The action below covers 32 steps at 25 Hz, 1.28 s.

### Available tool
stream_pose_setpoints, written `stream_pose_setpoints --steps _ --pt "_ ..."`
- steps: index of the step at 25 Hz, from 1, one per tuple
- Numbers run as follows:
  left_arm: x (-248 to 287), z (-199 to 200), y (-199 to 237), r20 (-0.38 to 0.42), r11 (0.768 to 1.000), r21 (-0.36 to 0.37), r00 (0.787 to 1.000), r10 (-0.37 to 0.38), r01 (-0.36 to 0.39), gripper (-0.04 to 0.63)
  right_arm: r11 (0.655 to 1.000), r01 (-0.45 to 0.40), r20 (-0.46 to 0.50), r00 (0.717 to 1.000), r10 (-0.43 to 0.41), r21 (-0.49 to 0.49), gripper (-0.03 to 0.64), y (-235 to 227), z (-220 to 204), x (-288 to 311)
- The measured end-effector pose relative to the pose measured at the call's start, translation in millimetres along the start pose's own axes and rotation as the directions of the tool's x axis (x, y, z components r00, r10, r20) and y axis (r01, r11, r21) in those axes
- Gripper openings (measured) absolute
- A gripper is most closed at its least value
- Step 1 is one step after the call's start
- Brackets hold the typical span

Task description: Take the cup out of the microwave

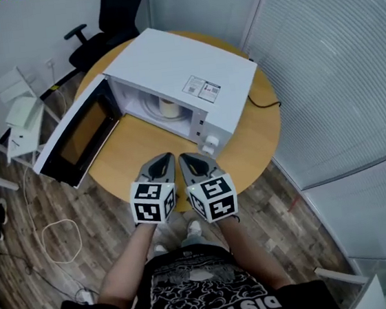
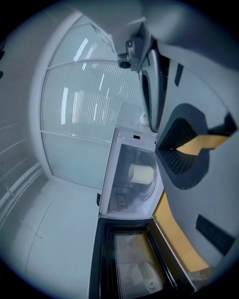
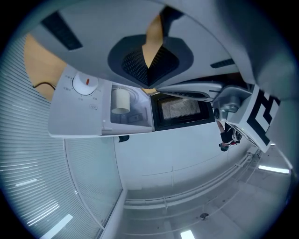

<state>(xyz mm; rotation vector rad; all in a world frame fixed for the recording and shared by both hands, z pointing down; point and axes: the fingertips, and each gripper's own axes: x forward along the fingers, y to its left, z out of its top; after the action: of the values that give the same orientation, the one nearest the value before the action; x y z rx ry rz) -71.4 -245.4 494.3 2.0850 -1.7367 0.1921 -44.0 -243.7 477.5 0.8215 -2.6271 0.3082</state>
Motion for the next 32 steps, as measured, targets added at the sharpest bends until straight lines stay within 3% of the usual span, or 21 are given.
stream_pose_setpoints --steps 4,10,14,22,32 --pt "17.6 4.7 -0.3 0.02 1.0 -0.014 1.0 0.016 -0.016 0.011 0.999 -0.043 0.003 0.999 0.043 -0.003 0.015 -11.9 2.9 7.3" --pt "29.3 10.5 11.1 0.063 0.995 -0.006 0.993 0.104 -0.104 0.011 0.995 -0.1 0.006 0.995 0.1 -0.009 0.015 -18.8 3.6 14.0" --pt "34.0 14.8 15.6 0.073 0.994 -0.001 0.991 0.108 -0.108 0.011 0.994 -0.112 0.007 0.994 0.112 -0.015 0.015 -22.4 7.5 17.6" --pt "57.9 18.6 31.7 0.059 0.999 0.027 0.998 0.033 -0.034 0.011 0.997 -0.079 0.022 0.997 0.079 -0.009 0.015 -21.9 22.9 39.2" --pt "85.1 30.0 57.8 0.028 0.99 0.092 0.993 -0.114 0.111 0.023 0.996 0.069 0.022 0.997 -0.07 0.048 0.015 -32.8 32.5 71.1"
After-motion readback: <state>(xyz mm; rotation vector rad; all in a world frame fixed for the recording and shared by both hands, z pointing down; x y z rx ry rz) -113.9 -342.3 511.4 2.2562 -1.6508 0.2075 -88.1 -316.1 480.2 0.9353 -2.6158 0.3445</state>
